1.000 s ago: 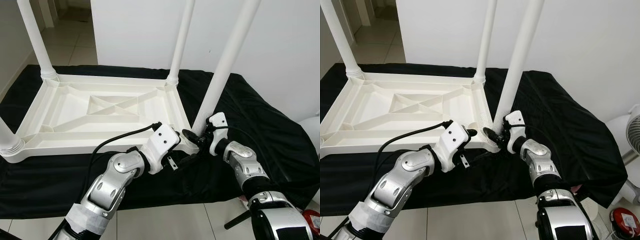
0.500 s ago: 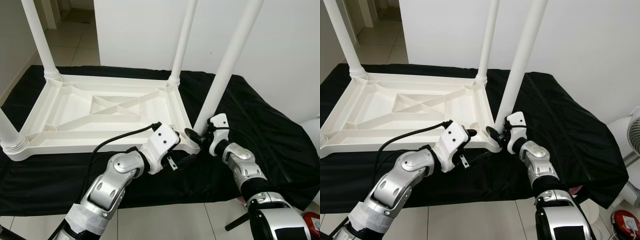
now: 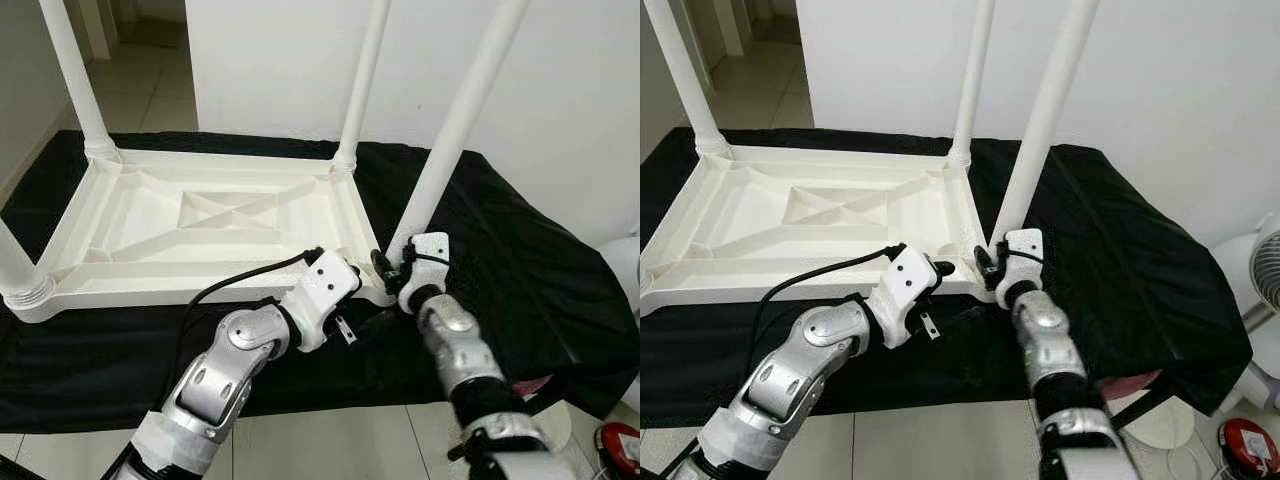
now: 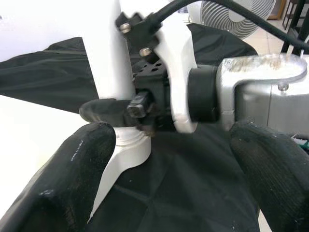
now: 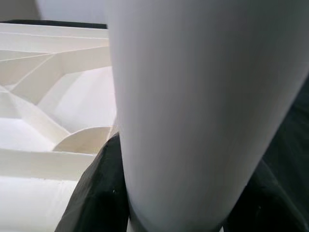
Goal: Building children table
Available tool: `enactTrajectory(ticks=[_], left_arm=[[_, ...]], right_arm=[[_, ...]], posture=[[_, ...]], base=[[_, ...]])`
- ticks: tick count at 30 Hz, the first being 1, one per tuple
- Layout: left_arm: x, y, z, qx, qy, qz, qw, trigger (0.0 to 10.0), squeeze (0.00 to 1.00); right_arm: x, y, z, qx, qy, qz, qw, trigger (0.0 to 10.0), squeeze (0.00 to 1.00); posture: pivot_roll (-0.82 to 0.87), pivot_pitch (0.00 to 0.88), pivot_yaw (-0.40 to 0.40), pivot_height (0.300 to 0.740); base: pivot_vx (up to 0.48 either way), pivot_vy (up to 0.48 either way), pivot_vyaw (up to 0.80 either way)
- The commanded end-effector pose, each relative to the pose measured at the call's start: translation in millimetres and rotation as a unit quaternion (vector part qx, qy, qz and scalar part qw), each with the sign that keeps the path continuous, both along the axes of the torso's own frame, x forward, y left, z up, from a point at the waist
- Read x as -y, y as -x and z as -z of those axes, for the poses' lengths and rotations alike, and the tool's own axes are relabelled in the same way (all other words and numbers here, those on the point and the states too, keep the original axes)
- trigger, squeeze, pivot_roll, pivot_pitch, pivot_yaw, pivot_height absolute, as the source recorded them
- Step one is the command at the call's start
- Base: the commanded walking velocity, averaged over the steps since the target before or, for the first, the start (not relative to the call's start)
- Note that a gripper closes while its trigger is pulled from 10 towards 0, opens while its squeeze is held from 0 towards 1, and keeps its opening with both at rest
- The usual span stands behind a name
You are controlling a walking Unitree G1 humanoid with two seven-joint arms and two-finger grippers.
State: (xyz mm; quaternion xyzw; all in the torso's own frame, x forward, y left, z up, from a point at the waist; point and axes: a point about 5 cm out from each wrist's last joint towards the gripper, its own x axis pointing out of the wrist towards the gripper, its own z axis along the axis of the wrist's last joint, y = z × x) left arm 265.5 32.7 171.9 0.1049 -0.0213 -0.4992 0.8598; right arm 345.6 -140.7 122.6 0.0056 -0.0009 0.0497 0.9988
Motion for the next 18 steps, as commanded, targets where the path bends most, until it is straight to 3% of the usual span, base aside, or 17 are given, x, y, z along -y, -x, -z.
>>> enactTrajectory(ticks=[1, 3, 6, 12, 13, 14, 17, 18], left_arm=[[-0.4, 0.0, 1, 0.001, -0.001, -0.021, 1.000, 10.0, 0.00], [-0.3, 0.4, 1, 0.001, 0.000, -0.022, 1.000, 10.0, 0.00], [0.2, 0.7, 1, 0.001, 0.001, -0.023, 1.000, 10.0, 0.00], [0.6, 0.8, 1, 0.000, 0.001, -0.023, 1.000, 10.0, 0.00], [0.4, 0.9, 1, 0.000, 0.002, -0.024, 1.000, 10.0, 0.00], [0.3, 1.0, 1, 0.000, 0.002, -0.025, 1.000, 10.0, 0.00], [-0.1, 0.8, 2, 0.000, 0.002, -0.026, 1.000, 10.0, 0.00], [-0.2, 0.9, 2, 0.000, 0.002, -0.026, 1.000, 10.0, 0.00]], right_arm=[[12.9, 5.6, 13, -0.034, 0.011, 0.076, 0.996, 0.0, 0.00], [8.5, 9.0, 14, -0.037, 0.004, 0.120, 0.992, 0.0, 0.00], [3.4, 11.3, 11, -0.034, 0.007, 0.137, 0.990, 0.0, 0.00], [4.7, 11.9, 8, -0.028, 0.003, 0.134, 0.991, 0.0, 0.00], [8.2, 12.4, 6, -0.028, -0.008, 0.132, 0.991, 8.4, 0.00], [8.9, 13.3, 6, -0.031, -0.007, 0.137, 0.990, 10.0, 0.00], [8.4, 14.3, 4, -0.028, -0.004, 0.136, 0.990, 10.0, 0.00], [7.5, 15.0, 2, -0.022, -0.005, 0.134, 0.991, 10.0, 0.75]], posture=[[0.00, 0.000, -0.102, 0.740], [0.00, 0.000, -0.102, 0.740], [0.00, 0.000, -0.104, 0.740], [0.00, 0.000, -0.109, 0.740], [0.00, 0.000, -0.109, 0.740], [0.00, 0.000, -0.109, 0.740], [0.00, 0.000, -0.109, 0.740], [0.00, 0.000, -0.109, 0.740]], base=[[0.000, 0.000, 0.00], [0.000, 0.000, 0.00], [0.000, 0.000, 0.00], [0.000, 0.000, 0.00], [0.000, 0.000, 0.00], [0.000, 0.000, 0.00], [0.000, 0.000, 0.00], [0.000, 0.000, 0.00]])
